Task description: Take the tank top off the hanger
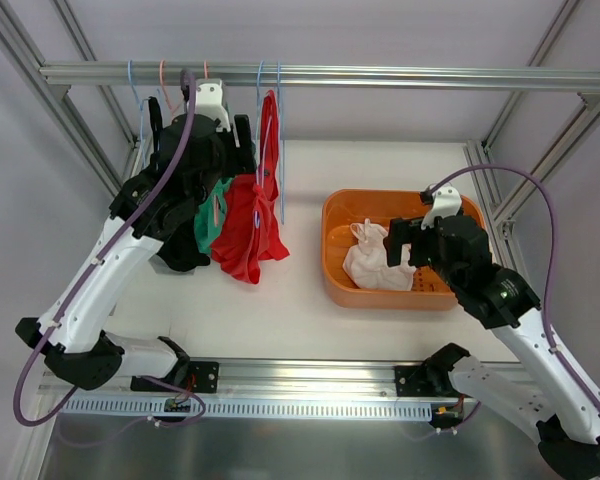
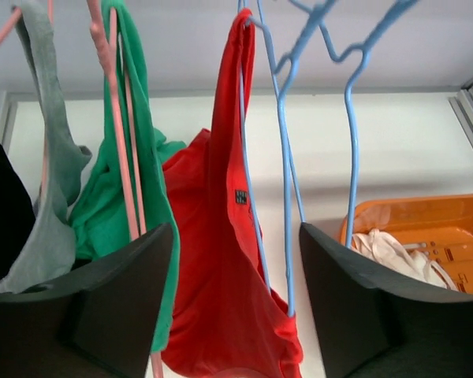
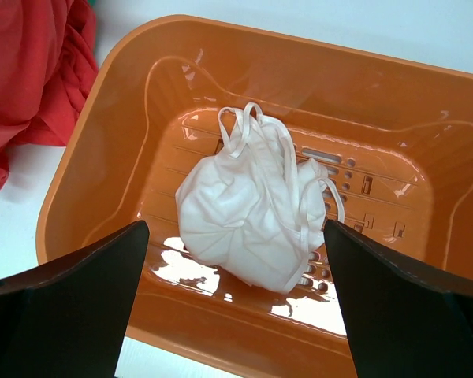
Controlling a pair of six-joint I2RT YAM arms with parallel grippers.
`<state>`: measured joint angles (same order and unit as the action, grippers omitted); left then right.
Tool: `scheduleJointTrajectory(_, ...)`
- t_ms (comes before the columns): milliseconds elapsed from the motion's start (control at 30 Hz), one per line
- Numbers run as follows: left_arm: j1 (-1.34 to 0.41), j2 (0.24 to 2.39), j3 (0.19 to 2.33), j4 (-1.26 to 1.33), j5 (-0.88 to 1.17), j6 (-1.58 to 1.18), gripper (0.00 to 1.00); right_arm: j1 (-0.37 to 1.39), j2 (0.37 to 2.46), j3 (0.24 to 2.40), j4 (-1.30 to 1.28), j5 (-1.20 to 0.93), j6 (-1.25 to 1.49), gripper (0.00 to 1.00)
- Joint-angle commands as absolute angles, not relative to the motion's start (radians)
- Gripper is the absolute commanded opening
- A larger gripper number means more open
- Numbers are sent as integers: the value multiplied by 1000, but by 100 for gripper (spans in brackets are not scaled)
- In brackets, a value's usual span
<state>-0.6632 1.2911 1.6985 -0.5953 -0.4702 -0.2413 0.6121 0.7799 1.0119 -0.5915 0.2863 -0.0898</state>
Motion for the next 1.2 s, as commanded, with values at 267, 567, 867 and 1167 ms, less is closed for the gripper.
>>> scheduleJointTrajectory(267,-627,1433,1815,-583,-328,-216,59,607,790,979,-584,250,-107,99)
scheduleJointTrajectory(567,-626,1456,1810,-583,-382,-241,8,609,790,956,-575,221,-104,99)
scheduleJointTrajectory(867,-629,1408,1836,-571,-454,-282,0,609,811,950,-546,199,-107,99)
scheduleJointTrajectory(1167,-630,1333,1801,-488,-385,-278,0,609,816,934,-511,152,-107,99)
